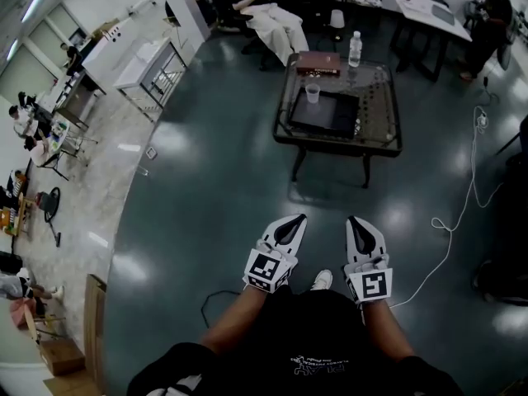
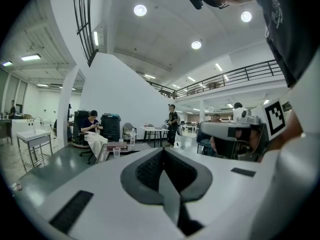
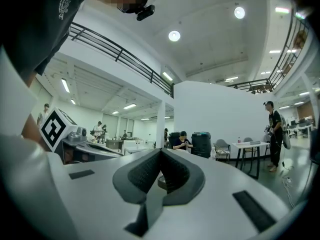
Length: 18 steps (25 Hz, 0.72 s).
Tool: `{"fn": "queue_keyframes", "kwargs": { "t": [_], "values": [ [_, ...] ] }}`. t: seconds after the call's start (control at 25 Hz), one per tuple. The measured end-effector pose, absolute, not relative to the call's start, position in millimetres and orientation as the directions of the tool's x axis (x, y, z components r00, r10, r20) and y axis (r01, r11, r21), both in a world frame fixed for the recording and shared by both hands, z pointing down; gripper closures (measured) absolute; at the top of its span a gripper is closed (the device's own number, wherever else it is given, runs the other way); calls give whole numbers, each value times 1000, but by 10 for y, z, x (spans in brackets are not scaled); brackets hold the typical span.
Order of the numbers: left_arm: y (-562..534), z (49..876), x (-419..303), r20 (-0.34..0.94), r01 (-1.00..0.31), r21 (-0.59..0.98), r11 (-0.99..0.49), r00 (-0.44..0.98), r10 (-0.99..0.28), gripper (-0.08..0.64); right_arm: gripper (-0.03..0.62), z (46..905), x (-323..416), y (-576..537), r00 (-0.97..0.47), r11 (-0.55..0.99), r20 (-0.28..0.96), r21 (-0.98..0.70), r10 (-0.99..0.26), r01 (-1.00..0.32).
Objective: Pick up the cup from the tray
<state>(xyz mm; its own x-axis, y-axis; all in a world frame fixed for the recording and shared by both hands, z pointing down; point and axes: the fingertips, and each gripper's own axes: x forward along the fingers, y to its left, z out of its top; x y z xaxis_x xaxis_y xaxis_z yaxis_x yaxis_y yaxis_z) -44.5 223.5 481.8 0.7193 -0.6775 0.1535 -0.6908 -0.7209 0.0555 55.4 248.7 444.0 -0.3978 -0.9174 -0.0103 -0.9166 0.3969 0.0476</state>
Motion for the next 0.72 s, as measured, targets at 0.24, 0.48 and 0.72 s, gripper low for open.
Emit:
{"fn": "queue_keyframes", "kwargs": {
  "t": [0.24, 0.48, 0.72],
  "values": [
    [2270, 4769, -296, 153, -702, 47, -711, 708, -689, 551, 584, 4484, 788, 2495, -390, 390, -10, 36, -921, -920],
    [2128, 4799, -241, 144, -709, 41, -704, 701, -698, 551, 584, 4589, 857, 2421, -390, 390, -12, 23, -921, -921],
    [1873, 4826, -197, 133, -703, 43, -709, 708, -694, 551, 584, 4608, 892, 2164, -390, 390, -8, 34, -921, -920]
  ]
}}
